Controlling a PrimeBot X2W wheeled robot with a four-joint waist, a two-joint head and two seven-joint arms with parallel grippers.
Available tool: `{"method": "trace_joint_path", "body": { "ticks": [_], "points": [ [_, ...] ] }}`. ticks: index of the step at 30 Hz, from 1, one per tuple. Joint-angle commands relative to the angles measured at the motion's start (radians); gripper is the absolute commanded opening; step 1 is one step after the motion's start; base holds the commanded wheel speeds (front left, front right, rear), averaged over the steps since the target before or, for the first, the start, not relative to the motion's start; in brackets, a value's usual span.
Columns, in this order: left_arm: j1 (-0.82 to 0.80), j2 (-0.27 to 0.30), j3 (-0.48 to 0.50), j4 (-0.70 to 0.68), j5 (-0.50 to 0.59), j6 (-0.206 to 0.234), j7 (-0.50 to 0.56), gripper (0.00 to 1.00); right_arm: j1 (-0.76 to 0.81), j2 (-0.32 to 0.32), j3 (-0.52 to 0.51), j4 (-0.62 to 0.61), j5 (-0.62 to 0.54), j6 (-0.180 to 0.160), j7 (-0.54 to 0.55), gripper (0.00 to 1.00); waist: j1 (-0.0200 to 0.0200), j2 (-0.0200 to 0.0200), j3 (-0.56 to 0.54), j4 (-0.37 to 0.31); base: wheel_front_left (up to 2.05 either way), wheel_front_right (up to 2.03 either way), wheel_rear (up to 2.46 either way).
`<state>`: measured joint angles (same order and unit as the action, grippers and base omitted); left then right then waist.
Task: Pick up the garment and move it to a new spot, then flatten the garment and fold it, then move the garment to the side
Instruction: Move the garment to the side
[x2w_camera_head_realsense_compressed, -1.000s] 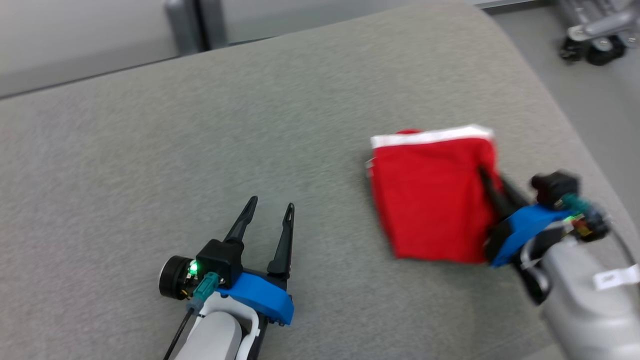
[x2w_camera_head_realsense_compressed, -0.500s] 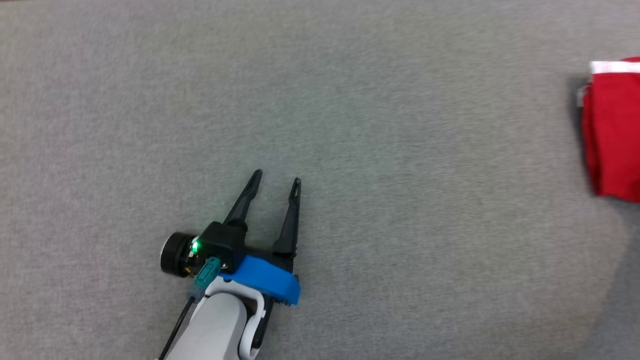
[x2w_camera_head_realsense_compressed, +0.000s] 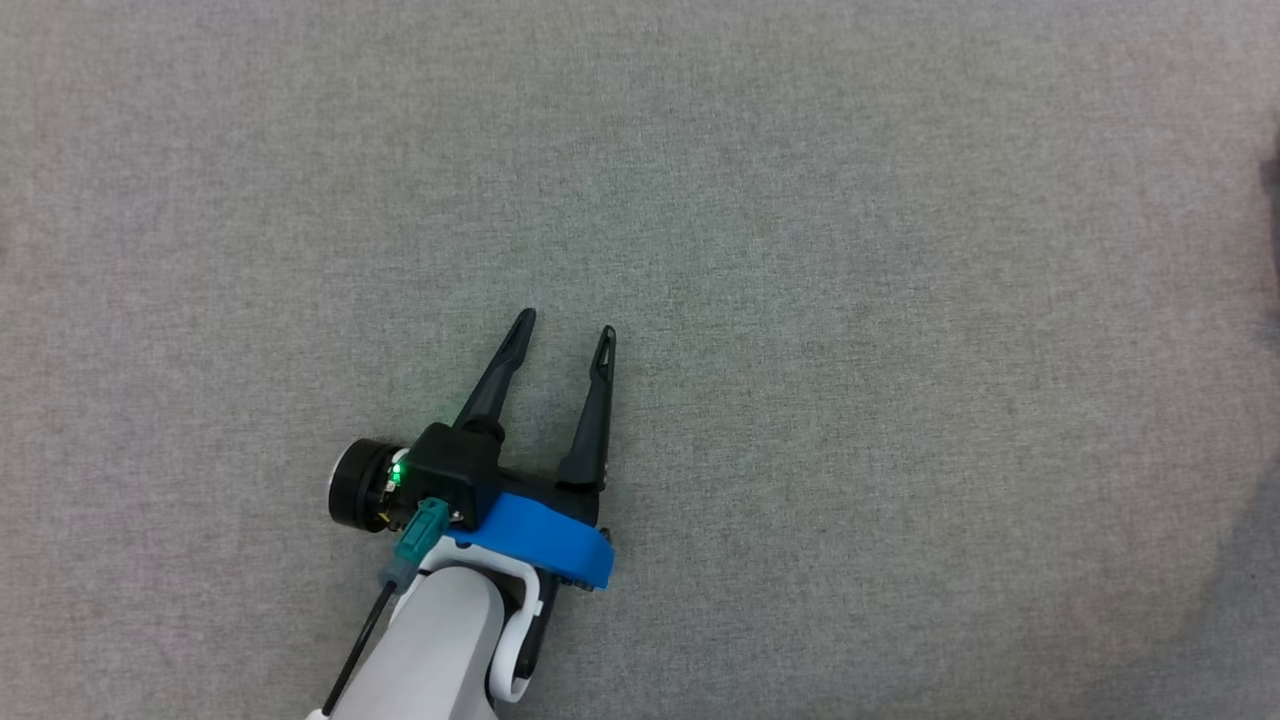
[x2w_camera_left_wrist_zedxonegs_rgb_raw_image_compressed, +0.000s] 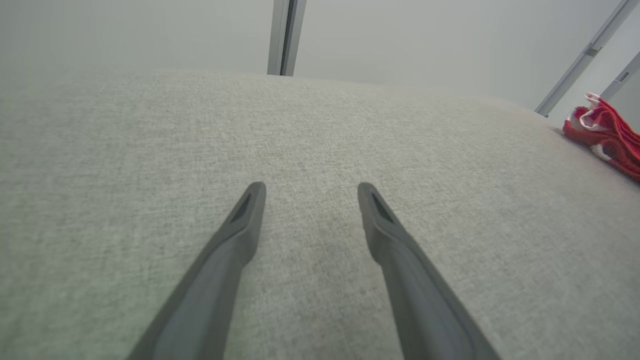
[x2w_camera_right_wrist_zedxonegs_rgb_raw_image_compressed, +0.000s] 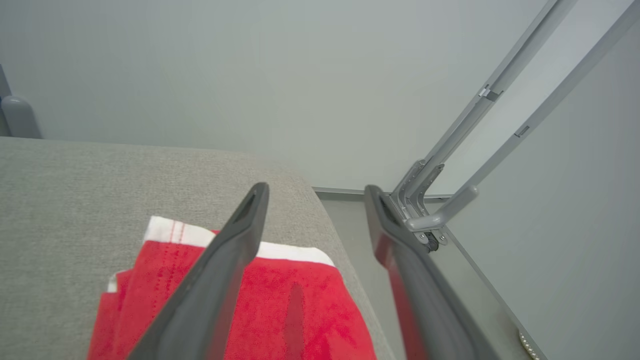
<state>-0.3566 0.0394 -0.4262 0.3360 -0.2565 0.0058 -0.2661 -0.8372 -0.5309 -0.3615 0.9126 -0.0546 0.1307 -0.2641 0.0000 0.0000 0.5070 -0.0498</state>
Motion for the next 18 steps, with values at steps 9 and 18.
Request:
{"method": "trace_joint_path", "body": {
  "ticks": [9,18],
  "points": [
    [0.035,0.012,0.03,-0.003,-0.024,0.012,0.002,1.0,0.12,0.249,0.142,-0.281,0.088,0.0,0.0,1.0,0.0,0.0,-0.095,0.002,0.0,0.0,0.0],
    [0.094,0.011,0.071,-0.005,-0.043,0.018,0.002,1.0,0.302,0.373,0.267,-0.354,0.208,0.0,0.0,1.0,0.0,0.0,-0.19,0.043,0.0,0.0,0.0]
  ]
}}
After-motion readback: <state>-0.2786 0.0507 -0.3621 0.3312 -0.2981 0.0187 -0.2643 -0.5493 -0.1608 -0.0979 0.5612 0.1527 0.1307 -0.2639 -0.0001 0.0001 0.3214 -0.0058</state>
